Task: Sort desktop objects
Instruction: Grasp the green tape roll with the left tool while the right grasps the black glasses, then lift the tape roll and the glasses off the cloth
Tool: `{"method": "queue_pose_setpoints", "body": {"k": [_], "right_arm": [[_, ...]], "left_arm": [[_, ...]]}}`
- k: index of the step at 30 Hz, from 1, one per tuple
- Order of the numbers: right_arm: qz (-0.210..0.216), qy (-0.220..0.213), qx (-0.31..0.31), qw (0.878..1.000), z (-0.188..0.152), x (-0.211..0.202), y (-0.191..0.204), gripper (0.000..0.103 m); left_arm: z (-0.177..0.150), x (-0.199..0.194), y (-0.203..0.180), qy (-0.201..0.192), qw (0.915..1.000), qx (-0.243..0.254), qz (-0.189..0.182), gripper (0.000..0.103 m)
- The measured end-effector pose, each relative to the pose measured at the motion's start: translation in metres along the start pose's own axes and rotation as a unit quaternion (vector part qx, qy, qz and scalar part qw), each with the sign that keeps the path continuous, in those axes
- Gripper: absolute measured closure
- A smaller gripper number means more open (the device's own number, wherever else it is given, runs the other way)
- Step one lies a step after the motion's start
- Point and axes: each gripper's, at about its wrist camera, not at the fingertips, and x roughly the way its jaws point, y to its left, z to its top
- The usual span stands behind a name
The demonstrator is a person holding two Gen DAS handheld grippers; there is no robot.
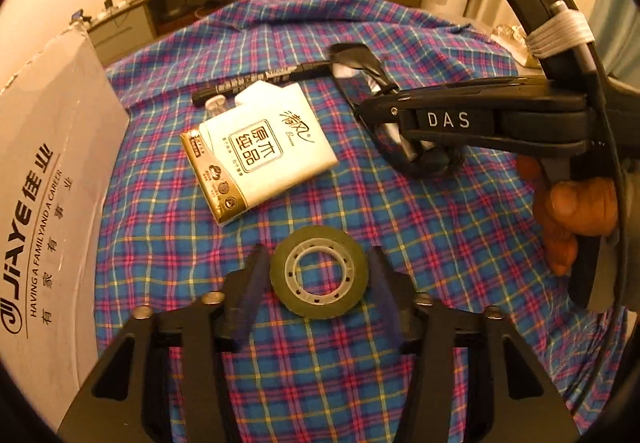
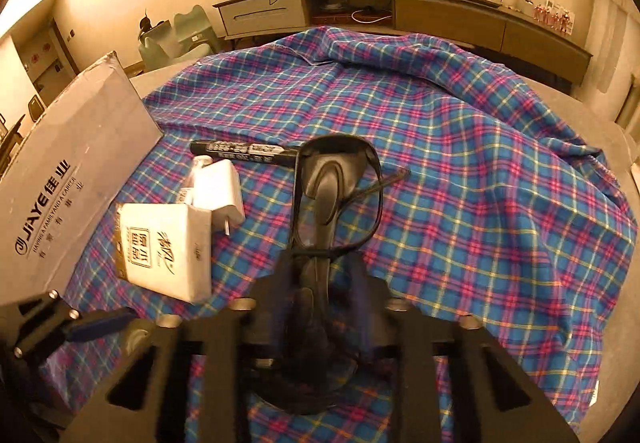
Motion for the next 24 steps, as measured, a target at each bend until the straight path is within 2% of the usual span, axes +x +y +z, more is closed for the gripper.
{"method": "queue_pose_setpoints", "body": {"k": [4,10,24], "right_arm": [[0.012,0.009,0.005,1.0,-0.002,-0.005,0.003,0.083],[0.034,0.006,0.033,0.999,-0.007,-0.021,-0.001,0.083],[0.054,-0.021,0.018,0.998,-0.031,-0.067,0.035,0.083]], "left_arm": [[-0.002,-0.003,0.001,-0.002,0.9998,-0.01,-0.017,0.054],[-0.002,-0.02,-0.004,-0.016,0.9996,-0.015,-0.016,0.054],[-0.011,-0.068,-0.004,-0.032,0.9989,-0.026,0.02,0.054]]}}
